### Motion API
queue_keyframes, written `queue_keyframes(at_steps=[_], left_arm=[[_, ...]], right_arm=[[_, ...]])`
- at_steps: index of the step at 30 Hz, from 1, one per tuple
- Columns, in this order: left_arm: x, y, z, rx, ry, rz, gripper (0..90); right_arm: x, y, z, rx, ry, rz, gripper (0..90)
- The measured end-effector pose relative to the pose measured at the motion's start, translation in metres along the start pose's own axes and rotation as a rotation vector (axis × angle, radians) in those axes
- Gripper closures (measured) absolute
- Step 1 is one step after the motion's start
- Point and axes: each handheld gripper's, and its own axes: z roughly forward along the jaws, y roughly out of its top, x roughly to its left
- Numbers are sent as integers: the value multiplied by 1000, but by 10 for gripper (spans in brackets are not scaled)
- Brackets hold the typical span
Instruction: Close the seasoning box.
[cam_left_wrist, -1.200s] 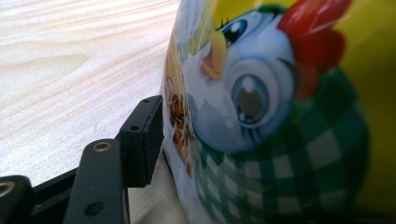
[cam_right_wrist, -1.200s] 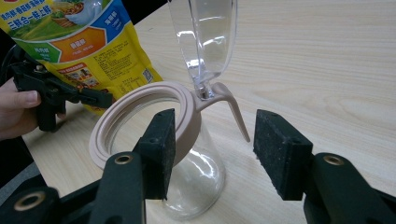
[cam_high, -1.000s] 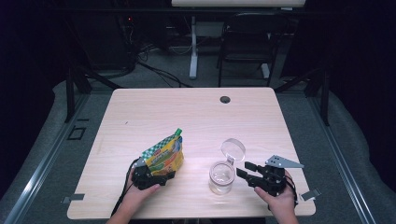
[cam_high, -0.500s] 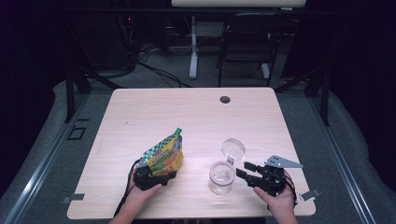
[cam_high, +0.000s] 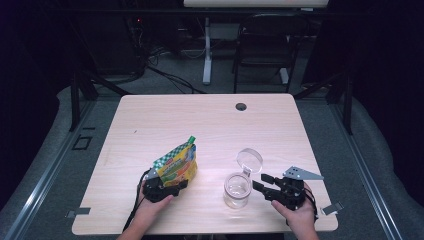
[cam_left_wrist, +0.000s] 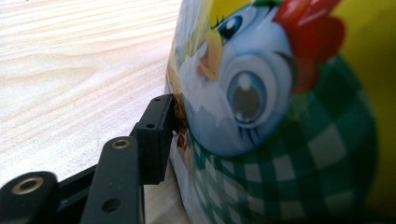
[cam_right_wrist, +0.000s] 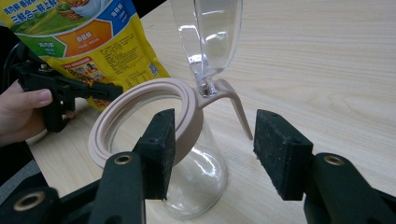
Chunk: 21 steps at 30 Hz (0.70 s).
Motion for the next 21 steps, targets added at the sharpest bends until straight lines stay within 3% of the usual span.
queue_keyframes(at_steps=[7, 16, 21], left_arm=[[2, 1, 0, -9, 0, -26, 563], [5, 1, -3, -6, 15, -21, 595], [7, 2, -5, -19, 4, -37, 597]], right_arm=[[0, 0, 0, 1, -1, -3, 484], [0, 0, -1, 3, -3, -7, 484], [0, 1, -1, 5, -4, -10, 484]])
